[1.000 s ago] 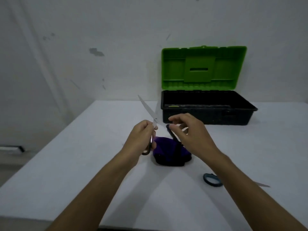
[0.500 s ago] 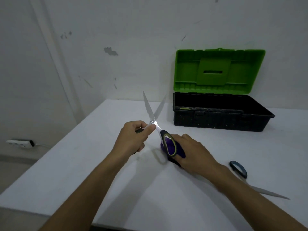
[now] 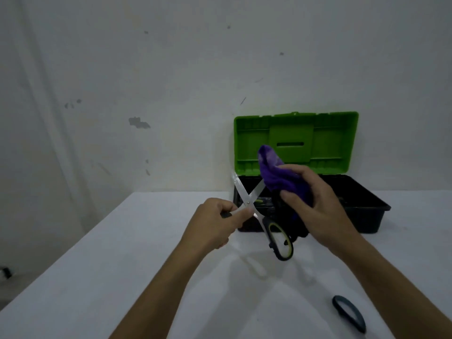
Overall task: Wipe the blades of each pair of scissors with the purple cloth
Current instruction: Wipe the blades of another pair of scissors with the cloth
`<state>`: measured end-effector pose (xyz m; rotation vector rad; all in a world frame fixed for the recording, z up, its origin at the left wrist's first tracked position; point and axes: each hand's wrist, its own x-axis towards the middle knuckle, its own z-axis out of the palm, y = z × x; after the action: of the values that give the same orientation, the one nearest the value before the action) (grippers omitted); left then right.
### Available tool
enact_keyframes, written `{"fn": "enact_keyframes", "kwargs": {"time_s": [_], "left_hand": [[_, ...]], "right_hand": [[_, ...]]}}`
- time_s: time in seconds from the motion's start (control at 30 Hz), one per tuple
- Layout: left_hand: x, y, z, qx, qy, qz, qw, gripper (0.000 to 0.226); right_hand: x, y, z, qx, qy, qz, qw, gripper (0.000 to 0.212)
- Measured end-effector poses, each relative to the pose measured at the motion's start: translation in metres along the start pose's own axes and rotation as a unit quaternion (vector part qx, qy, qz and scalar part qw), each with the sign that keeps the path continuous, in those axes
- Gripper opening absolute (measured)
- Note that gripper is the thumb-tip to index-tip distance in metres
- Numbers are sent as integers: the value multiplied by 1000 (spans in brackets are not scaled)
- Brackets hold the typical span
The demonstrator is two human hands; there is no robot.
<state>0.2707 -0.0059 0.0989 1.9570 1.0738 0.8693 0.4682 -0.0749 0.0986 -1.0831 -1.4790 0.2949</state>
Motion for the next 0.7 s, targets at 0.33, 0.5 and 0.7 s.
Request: {"fn": "enact_keyframes", "kwargs": {"time_s": [0.33,0.5,0.7], "left_hand": [[29,-1,44,47,28,36,998,49],[32,-4,39,-15,24,49,998,49],[14,-39,34,48,54,59,996,63]], "right_hand": [[8,26,-9,-292,-58,-84,951,34],[17,22,5,-275,-13,-111,955,28],[6,37,22,-309,-83,-146,936,30]]}}
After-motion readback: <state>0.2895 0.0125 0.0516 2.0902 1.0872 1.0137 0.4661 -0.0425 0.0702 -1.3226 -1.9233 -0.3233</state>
